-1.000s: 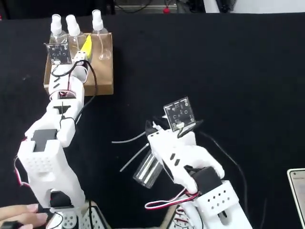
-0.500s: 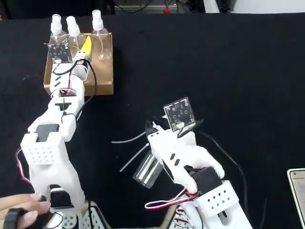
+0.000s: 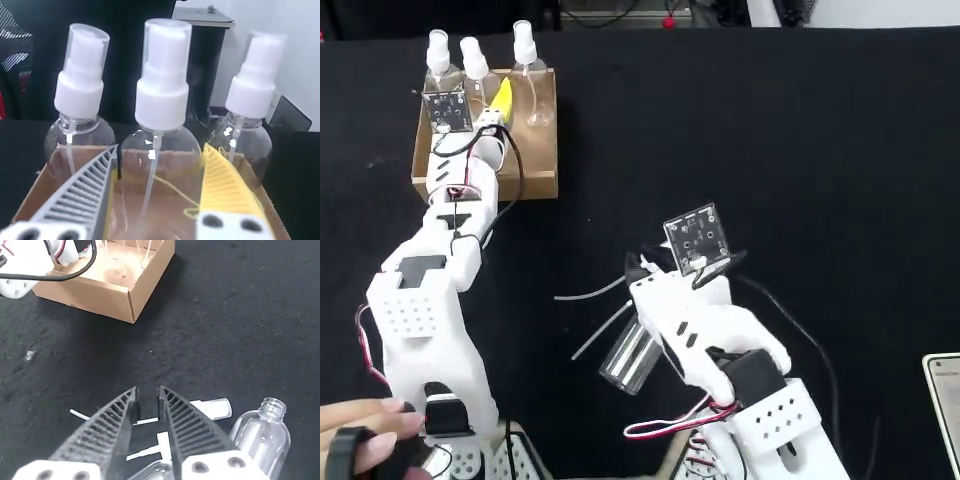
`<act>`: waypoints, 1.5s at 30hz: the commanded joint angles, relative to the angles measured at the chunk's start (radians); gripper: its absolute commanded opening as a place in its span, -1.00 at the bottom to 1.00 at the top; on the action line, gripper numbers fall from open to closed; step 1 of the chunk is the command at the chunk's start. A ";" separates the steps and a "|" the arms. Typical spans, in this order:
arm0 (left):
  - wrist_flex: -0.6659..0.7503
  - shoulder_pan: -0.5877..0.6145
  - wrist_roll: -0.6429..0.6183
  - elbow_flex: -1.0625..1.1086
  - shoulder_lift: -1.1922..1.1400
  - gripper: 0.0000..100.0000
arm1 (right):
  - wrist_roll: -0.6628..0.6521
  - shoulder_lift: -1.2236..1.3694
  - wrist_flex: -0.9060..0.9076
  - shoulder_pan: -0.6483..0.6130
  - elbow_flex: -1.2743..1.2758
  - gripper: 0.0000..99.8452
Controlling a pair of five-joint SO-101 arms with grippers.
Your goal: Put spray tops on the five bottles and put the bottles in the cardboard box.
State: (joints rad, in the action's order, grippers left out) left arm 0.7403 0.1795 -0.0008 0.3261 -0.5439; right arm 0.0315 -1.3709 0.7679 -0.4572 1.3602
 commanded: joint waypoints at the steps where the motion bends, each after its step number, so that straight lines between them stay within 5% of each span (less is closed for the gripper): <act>1: 0.026 0.016 0.003 -0.094 0.015 -0.74 | -0.008 -0.024 -0.021 0.012 -0.008 -0.89; 45: 0.018 0.016 0.003 -0.237 -0.107 -0.73 | -0.008 -0.024 -0.021 0.012 -0.010 -0.88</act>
State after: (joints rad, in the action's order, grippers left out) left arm 0.7403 0.1857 -0.0008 0.1542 -0.6713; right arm 0.0315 -1.3709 0.7679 -0.4572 1.3602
